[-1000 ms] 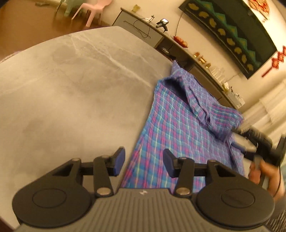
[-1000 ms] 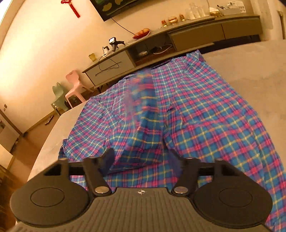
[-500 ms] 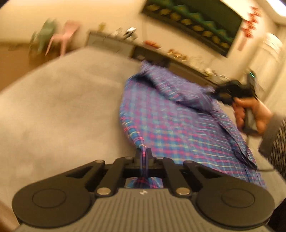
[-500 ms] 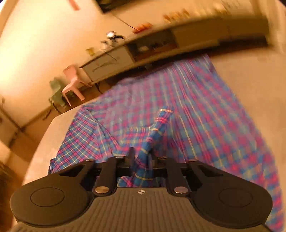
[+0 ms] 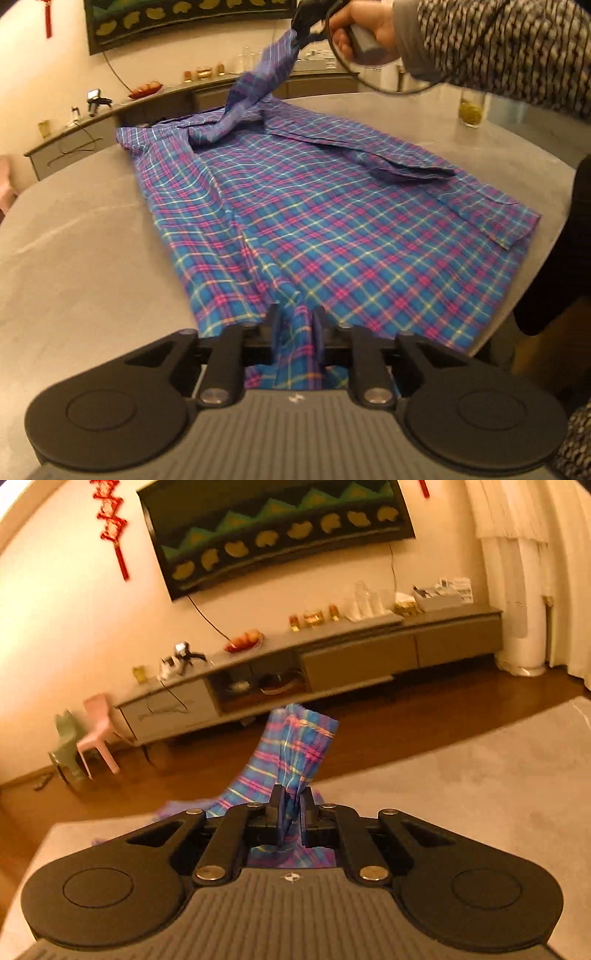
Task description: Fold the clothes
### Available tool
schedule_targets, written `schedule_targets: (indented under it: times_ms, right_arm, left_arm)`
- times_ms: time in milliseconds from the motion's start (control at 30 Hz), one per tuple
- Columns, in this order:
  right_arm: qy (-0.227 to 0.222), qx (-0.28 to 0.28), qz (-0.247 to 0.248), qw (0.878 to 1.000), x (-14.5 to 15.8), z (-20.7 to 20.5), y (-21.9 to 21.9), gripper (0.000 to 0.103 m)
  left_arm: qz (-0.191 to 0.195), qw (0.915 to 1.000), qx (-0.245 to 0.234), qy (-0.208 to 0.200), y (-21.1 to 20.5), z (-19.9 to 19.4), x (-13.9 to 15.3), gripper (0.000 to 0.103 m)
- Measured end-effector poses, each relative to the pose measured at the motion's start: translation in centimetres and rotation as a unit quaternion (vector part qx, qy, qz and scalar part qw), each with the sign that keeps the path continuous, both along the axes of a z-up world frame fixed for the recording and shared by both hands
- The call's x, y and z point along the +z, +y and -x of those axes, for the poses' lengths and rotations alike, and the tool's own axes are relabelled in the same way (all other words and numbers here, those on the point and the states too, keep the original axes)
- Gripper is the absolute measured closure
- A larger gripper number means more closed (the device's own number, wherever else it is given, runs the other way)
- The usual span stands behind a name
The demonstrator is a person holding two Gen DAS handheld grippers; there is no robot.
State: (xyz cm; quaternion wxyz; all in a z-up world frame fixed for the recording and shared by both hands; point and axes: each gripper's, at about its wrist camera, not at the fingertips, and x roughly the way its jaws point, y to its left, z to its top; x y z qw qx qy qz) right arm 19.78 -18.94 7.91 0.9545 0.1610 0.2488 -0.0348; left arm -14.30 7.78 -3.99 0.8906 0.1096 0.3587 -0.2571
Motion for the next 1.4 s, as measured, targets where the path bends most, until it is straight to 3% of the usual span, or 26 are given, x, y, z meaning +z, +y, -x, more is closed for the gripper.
schedule_targets:
  times_ms: [167, 233, 267, 300, 367, 433, 500, 567, 667, 767, 867, 933, 1067, 1300, 1400]
  right_arm:
    - [0.038, -0.04, -0.014, 0.998, -4.2, 0.3, -2.2, 0.095]
    - [0.044, -0.055, -0.022, 0.997, -4.8, 0.6, -3.1, 0.081]
    - [0.046, -0.063, -0.026, 0.997, -4.9, 0.7, -3.6, 0.057]
    - [0.036, -0.081, -0.022, 0.996, -4.6, 1.3, -4.0, 0.04]
    - [-0.011, -0.127, 0.015, 0.992, -2.9, 3.1, -3.8, 0.037]
    - [-0.044, -0.116, 0.044, 0.991, -1.3, 4.2, -1.8, 0.037]
    - [-0.063, -0.035, 0.064, 0.995, -0.3, 4.5, 2.0, 0.038]
    - [-0.053, 0.084, 0.074, 0.992, -0.2, 3.7, 7.0, 0.039]
    - [-0.009, 0.246, 0.087, 0.965, -1.8, 1.7, 15.7, 0.041]
    - [0.032, 0.317, 0.139, 0.938, -5.1, -1.1, 23.2, 0.044]
    - [0.085, 0.325, 0.186, 0.923, -9.4, -4.7, 28.1, 0.061]
    - [0.108, 0.315, 0.195, 0.923, -11.5, -7.1, 29.5, 0.067]
    - [0.117, 0.284, 0.16, 0.938, -11.1, -11.7, 30.0, 0.067]
    - [0.115, 0.255, 0.167, 0.945, -11.2, -17.1, 32.4, 0.066]
    - [0.135, 0.255, 0.161, 0.944, -11.2, -20.1, 32.0, 0.065]
  left_arm:
    - [0.112, 0.9935, -0.012, 0.015, 2.6, -1.3, 3.0, 0.072]
    - [0.162, 0.9866, -0.018, 0.013, 3.7, -1.8, 4.5, 0.067]
    - [0.187, 0.9823, -0.015, 0.008, 4.6, -2.2, 5.2, 0.066]
    - [0.205, 0.9787, -0.008, 0.01, 5.0, -2.9, 5.5, 0.065]
    - [0.231, 0.9727, 0.008, 0.019, 5.7, -4.6, 5.6, 0.064]
    - [0.211, 0.976, 0.034, 0.039, 5.4, -6.6, 4.7, 0.065]
    - [0.175, 0.9802, 0.065, 0.065, 4.6, -8.8, 3.4, 0.068]
    - [0.165, 0.9813, 0.068, 0.072, 4.2, -9.0, 2.3, 0.069]
    - [0.152, 0.9826, 0.069, 0.081, 3.6, -9.2, 0.8, 0.07]
    - [0.139, 0.9837, 0.071, 0.089, 3.1, -9.3, -0.7, 0.07]
    - [0.126, 0.9875, 0.06, 0.074, 2.6, -8.4, -0.9, 0.07]
    - [0.116, 0.9897, 0.052, 0.067, 2.4, -8.0, -0.9, 0.07]
    - [0.11, 0.991, 0.044, 0.062, 2.2, -7.4, -0.7, 0.071]
    - [0.115, 0.9911, 0.03, 0.061, 2.3, -7.5, -1.0, 0.071]
    - [0.12, 0.9903, 0.027, 0.065, 2.4, -7.6, -1.0, 0.071]
